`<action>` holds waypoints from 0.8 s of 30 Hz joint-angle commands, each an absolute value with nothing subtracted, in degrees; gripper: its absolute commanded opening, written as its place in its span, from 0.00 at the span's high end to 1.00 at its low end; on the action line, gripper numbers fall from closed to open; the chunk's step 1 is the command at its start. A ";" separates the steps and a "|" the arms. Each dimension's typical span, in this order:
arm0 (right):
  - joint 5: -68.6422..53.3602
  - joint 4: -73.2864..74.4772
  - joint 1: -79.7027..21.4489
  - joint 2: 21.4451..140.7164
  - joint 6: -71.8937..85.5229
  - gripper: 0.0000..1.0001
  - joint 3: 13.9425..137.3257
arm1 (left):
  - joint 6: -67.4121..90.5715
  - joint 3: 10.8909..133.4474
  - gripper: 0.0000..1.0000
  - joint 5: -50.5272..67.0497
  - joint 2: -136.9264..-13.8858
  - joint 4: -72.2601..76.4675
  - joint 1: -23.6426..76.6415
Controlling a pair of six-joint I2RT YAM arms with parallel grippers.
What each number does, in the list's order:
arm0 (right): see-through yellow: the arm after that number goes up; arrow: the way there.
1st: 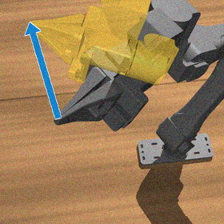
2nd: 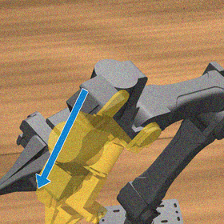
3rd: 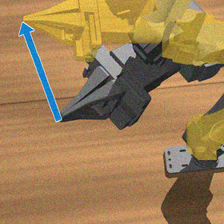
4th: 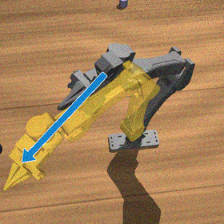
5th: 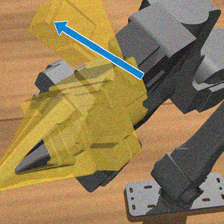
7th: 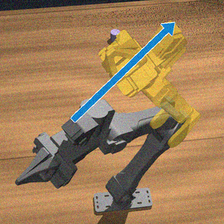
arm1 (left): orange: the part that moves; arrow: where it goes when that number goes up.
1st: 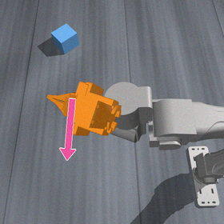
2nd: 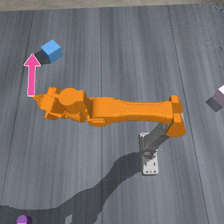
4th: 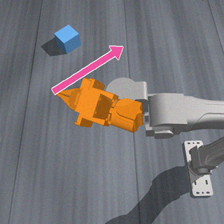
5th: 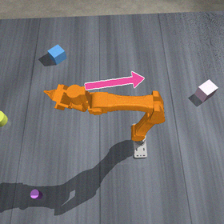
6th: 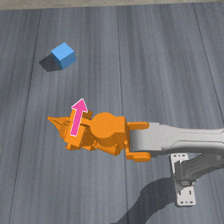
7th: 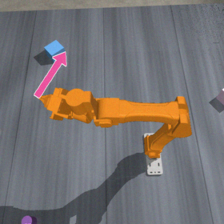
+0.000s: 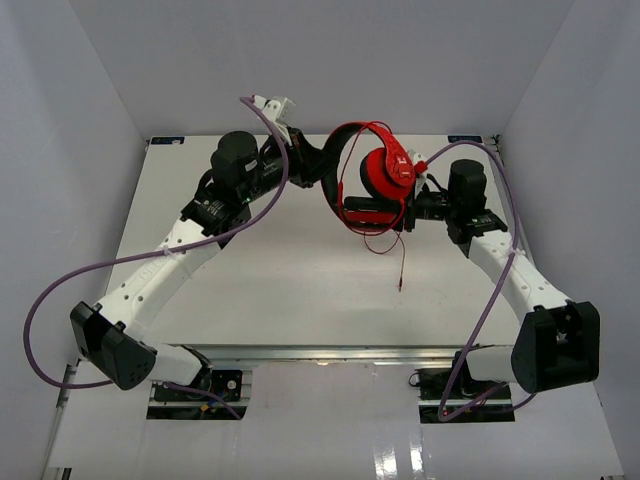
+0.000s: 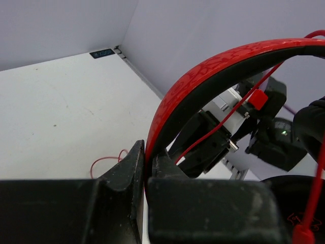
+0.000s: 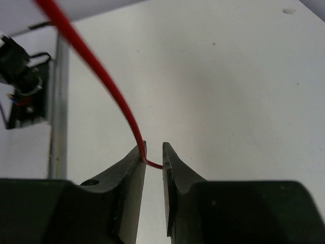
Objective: Wrap the headphones
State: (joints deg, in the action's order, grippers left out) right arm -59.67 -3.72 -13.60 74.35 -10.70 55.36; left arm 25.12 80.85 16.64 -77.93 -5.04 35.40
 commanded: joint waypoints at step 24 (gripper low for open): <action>-67.77 -52.58 -22.67 87.70 21.29 0.09 54.04 | 46.22 97.55 1.00 9.75 -80.86 -7.47 35.60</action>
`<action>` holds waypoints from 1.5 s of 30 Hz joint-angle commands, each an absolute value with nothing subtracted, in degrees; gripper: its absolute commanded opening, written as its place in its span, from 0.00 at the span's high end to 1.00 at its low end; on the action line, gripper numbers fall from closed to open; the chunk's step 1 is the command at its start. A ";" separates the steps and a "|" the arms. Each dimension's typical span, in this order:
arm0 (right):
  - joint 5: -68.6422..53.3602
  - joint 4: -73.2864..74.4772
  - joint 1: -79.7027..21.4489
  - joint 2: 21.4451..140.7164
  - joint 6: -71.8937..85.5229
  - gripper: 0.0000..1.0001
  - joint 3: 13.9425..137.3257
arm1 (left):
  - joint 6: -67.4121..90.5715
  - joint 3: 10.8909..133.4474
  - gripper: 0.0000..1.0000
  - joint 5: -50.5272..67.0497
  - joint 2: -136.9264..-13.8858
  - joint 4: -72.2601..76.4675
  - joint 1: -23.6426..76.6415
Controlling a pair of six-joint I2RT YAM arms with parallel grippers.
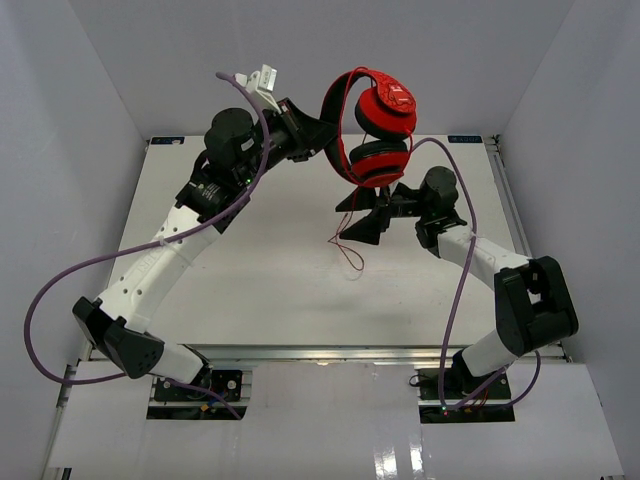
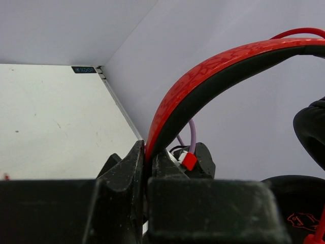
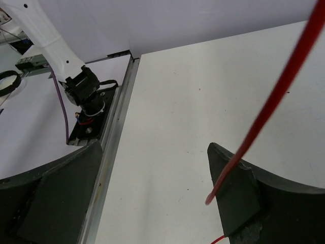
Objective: Wrap the headphones
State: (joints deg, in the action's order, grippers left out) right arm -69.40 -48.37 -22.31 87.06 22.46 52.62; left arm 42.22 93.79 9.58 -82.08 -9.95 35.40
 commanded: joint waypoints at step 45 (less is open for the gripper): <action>-0.98 32.48 -42.60 64.45 -54.87 0.92 74.61 | 30.56 84.57 1.00 -34.93 -77.74 7.44 34.82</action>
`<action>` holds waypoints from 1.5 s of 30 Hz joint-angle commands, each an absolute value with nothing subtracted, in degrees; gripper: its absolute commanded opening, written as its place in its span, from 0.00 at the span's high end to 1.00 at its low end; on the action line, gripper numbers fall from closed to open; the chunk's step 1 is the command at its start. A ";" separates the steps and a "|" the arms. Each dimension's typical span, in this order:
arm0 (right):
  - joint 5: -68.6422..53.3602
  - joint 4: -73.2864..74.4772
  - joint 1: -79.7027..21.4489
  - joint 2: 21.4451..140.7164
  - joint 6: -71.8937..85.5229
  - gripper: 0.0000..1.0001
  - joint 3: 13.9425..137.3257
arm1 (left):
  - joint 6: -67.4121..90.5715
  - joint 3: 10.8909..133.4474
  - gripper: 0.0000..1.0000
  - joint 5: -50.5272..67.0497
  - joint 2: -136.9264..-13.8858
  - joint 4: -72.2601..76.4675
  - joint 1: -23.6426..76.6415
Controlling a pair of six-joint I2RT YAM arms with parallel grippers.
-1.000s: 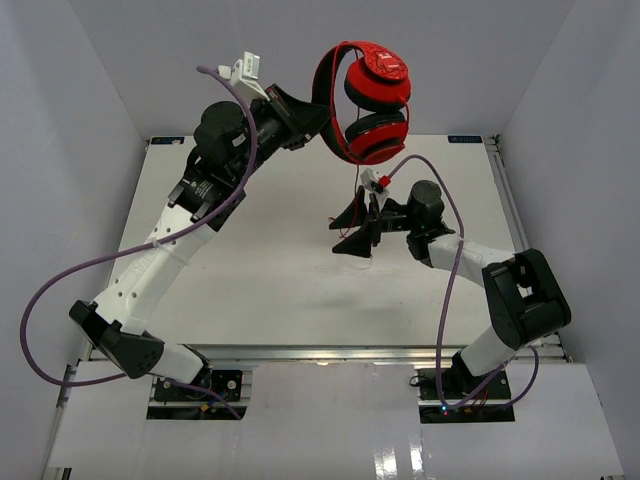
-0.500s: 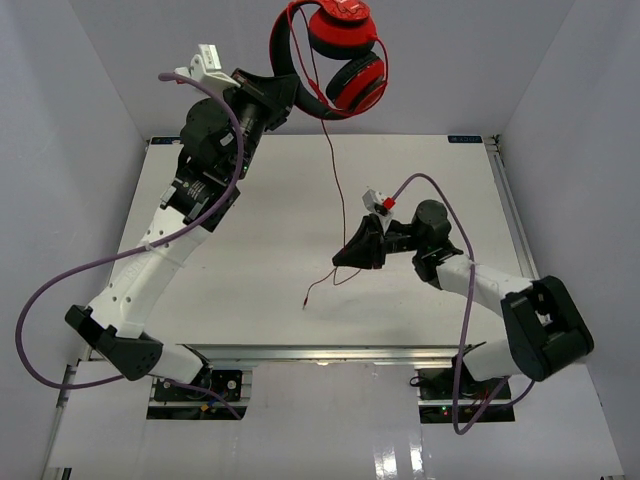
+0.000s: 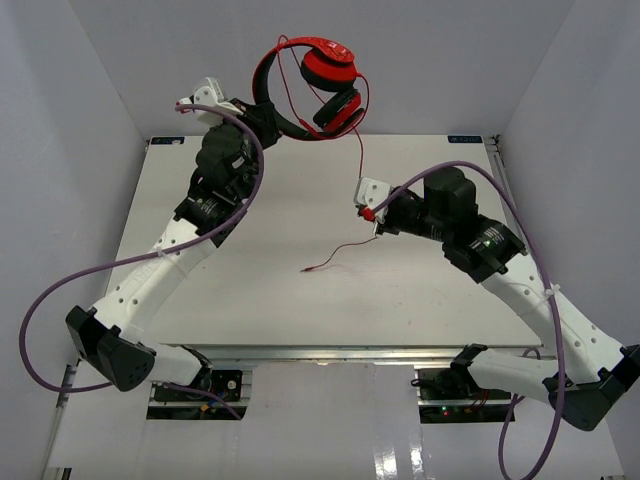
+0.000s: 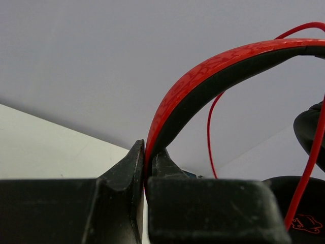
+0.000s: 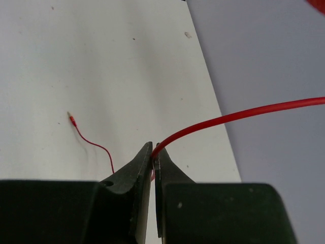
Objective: Wrap the headphones
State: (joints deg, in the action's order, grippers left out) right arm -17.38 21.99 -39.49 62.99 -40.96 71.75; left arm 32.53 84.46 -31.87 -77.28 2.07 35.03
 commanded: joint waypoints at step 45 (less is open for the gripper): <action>22.99 28.72 -46.69 70.22 -83.29 0.87 73.48 | 17.51 75.77 1.00 -12.24 -92.65 1.58 34.78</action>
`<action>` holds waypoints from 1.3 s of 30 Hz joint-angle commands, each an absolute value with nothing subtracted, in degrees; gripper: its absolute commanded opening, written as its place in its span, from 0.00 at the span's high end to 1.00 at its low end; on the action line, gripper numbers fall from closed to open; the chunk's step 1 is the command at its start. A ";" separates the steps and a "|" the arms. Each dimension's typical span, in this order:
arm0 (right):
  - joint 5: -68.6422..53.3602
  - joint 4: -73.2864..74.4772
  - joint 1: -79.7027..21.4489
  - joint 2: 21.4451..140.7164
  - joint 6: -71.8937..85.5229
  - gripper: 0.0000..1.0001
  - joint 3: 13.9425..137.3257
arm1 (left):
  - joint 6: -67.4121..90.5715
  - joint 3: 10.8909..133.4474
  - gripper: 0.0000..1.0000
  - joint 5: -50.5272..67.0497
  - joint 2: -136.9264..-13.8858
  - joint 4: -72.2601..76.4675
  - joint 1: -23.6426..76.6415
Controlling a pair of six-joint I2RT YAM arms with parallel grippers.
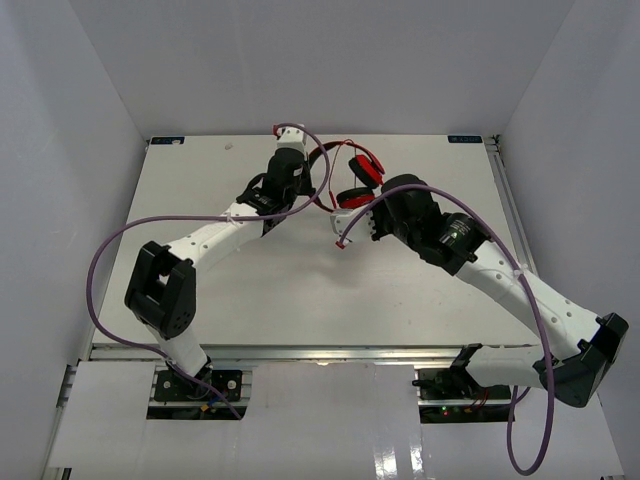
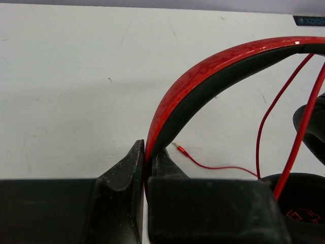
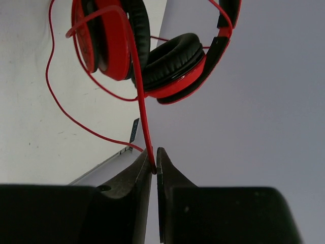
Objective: Wrap the headphones
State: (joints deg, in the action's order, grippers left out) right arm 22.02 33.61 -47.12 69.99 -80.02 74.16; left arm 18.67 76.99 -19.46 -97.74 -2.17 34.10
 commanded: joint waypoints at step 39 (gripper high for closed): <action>-23.14 28.24 -23.29 75.10 -70.57 0.75 74.54 | 13.99 64.38 1.00 18.98 -80.74 3.53 35.24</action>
